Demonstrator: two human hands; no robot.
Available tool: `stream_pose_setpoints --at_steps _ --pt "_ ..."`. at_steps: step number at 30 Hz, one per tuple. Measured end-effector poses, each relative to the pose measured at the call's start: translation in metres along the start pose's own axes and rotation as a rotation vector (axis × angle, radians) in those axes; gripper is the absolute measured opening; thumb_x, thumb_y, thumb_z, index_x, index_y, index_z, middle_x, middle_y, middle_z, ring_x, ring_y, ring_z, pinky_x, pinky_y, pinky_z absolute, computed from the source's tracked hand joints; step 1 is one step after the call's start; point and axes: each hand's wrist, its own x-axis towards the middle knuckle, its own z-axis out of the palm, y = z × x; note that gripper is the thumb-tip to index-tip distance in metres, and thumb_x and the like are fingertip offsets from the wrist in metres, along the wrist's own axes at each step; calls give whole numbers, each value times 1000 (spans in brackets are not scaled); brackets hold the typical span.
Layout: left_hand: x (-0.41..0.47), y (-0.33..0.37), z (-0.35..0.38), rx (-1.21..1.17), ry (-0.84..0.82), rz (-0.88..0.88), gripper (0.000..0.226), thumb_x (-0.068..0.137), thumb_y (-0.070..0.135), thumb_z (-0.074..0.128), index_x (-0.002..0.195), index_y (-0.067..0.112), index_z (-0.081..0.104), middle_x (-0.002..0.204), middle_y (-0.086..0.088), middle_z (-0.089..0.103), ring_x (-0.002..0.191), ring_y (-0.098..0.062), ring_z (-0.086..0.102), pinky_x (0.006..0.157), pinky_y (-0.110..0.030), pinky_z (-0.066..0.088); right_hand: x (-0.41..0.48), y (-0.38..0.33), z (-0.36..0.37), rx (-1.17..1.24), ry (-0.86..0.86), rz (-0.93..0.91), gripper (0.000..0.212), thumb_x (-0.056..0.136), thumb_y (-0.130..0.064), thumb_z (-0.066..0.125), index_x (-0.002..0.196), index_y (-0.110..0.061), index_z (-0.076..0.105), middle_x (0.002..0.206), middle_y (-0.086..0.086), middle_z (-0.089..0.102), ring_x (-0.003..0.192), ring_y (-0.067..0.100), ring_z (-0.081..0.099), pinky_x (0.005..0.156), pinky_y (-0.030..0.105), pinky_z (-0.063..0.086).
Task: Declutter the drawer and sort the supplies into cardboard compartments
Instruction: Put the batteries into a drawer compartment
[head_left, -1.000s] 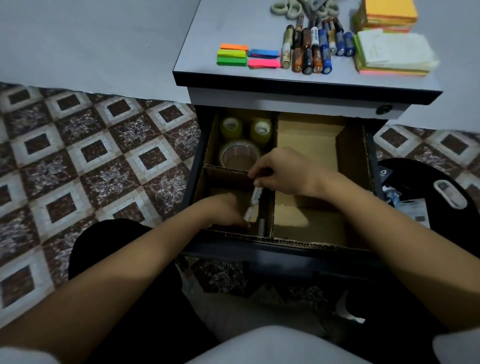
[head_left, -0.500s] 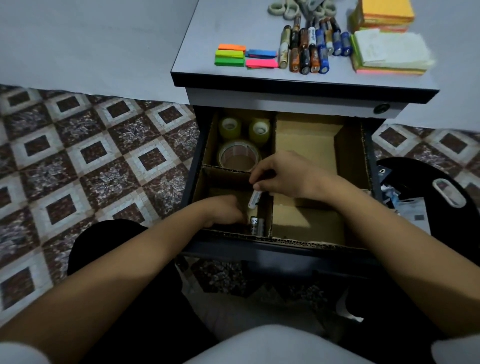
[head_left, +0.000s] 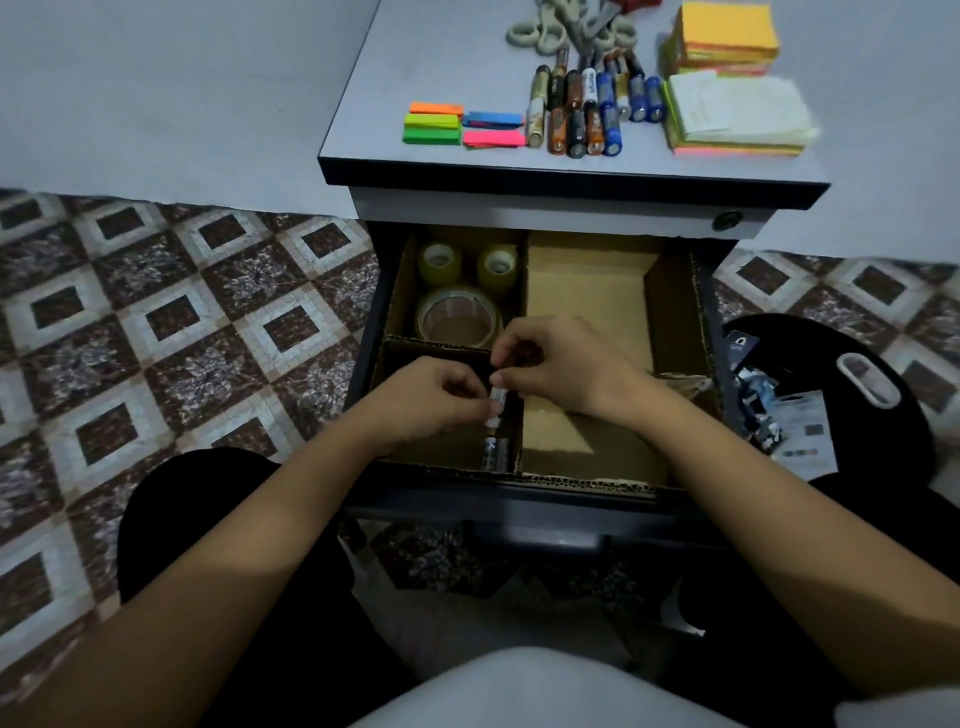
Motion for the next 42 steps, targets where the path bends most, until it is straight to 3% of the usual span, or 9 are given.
stream_pose_setpoints --at_steps 3,6,10,13,18,22,28,35,42 --pt "2 0 3 111 24 14 14 86 25 66 82 12 70 66 2 64 59 0 57 62 -12 44 -11 6 0 -1 145 -23 13 89 -20 59 102 -22 63 95 -12 58 91 3 54 80 16 46" --pt "10 -10 5 172 12 -97 22 88 26 63 88 6 70 76 -5 68 67 -9 61 72 -25 51 -29 20 -5 -141 420 -116 19 91 -17 56 107 -12 64 99 -4 60 93 7 55 79 9 40" --pt "20 -21 9 281 -90 -247 24 89 24 62 85 2 70 73 -5 66 63 -12 59 64 -24 48 -47 62 -7 -404 584 28 36 91 -27 45 111 -4 64 109 14 63 105 30 57 91 39 47" --pt "23 -19 12 439 -126 -248 24 89 26 62 71 9 64 63 1 57 61 -13 53 49 -17 38 -57 90 -1 -487 605 168 45 92 -30 42 120 1 59 121 24 58 117 41 51 100 53 42" --pt "28 -24 14 337 -99 -257 14 88 22 63 80 11 62 76 -2 62 72 -17 61 66 -25 49 -55 98 5 -464 612 209 43 92 -17 53 127 8 51 131 31 49 124 45 45 107 52 33" --pt "29 -28 15 268 -85 -252 11 89 15 61 82 8 65 67 0 62 53 -7 59 54 -18 49 -53 99 7 -476 587 234 47 91 -24 42 123 7 56 125 28 56 118 40 53 103 53 39" --pt "27 -24 13 497 -183 -255 25 88 22 61 65 14 55 65 1 53 58 -10 47 49 -21 35 -53 102 8 -483 611 222 40 94 -20 48 124 4 56 127 24 56 121 35 51 108 49 30" --pt "22 -16 8 432 -10 -147 19 91 26 58 87 9 64 72 2 58 68 -10 57 53 -16 40 -54 97 2 -375 621 220 35 91 -16 56 122 2 59 121 20 59 116 36 53 106 50 36" --pt "7 63 -27 347 97 129 10 92 32 55 86 26 60 78 4 63 67 -6 59 60 -19 46 -31 38 -59 -153 651 143 27 93 -24 55 116 -12 63 108 0 61 96 9 54 80 17 39"
